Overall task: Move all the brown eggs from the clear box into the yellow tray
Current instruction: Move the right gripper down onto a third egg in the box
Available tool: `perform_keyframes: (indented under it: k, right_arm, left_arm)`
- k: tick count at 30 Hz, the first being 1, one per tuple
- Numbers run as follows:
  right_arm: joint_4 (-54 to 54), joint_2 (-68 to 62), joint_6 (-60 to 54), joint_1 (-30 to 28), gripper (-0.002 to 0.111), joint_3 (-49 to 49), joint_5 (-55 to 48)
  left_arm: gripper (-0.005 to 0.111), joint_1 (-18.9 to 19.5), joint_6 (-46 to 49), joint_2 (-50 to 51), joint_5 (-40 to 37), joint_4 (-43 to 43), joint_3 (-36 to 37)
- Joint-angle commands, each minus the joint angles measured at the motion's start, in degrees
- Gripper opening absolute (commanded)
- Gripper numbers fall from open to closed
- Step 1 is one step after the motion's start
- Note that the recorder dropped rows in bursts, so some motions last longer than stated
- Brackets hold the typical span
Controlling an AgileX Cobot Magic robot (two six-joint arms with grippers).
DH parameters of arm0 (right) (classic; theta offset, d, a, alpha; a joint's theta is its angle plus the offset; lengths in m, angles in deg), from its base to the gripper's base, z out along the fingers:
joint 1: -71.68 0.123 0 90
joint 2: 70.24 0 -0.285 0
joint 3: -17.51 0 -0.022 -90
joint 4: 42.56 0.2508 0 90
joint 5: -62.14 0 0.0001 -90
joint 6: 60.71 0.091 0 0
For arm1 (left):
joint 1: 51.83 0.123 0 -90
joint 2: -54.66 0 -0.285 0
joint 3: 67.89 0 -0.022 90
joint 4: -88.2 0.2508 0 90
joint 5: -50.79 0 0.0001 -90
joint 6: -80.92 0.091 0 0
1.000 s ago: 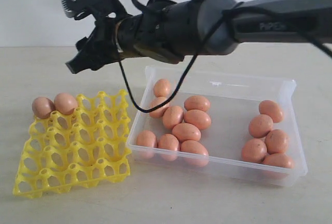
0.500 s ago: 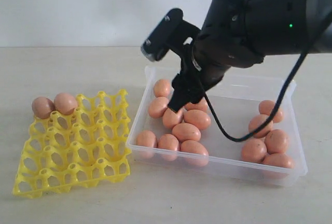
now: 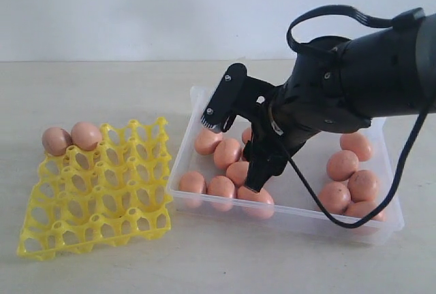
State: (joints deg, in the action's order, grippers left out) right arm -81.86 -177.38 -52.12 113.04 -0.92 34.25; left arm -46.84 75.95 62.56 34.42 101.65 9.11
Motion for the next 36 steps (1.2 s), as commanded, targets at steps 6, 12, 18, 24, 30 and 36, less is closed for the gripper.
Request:
perform_keyframes:
  k: [6, 12, 18, 24, 30, 36]
  right_arm:
    - [-4.5, -4.1, -2.9, -2.7, 0.059, 0.7, 3.3]
    - [-4.9, -7.5, -2.9, -3.0, 0.059, 4.3, 4.5]
    - [-4.7, -10.4, -2.9, -3.0, 0.059, 5.4, 3.9]
    - [-4.5, -12.5, -3.2, -3.0, 0.059, 5.4, 4.5]
    - [-4.5, -13.9, -3.2, -3.0, 0.059, 5.4, 4.7]
    - [-4.5, -14.8, -3.2, -3.0, 0.055, 5.4, 4.7]
  left_arm:
    - [0.022, 0.1, -0.1, -0.1, 0.1, -0.1, 0.2]
    - [0.022, 0.1, -0.1, -0.1, 0.1, -0.1, 0.2]
    - [0.022, 0.1, -0.1, -0.1, 0.1, -0.1, 0.2]
    - [0.022, 0.1, -0.1, -0.1, 0.1, -0.1, 0.2]
    - [0.022, 0.1, -0.1, -0.1, 0.1, -0.1, 0.2]
    - [0.022, 0.1, -0.1, -0.1, 0.1, -0.1, 0.2]
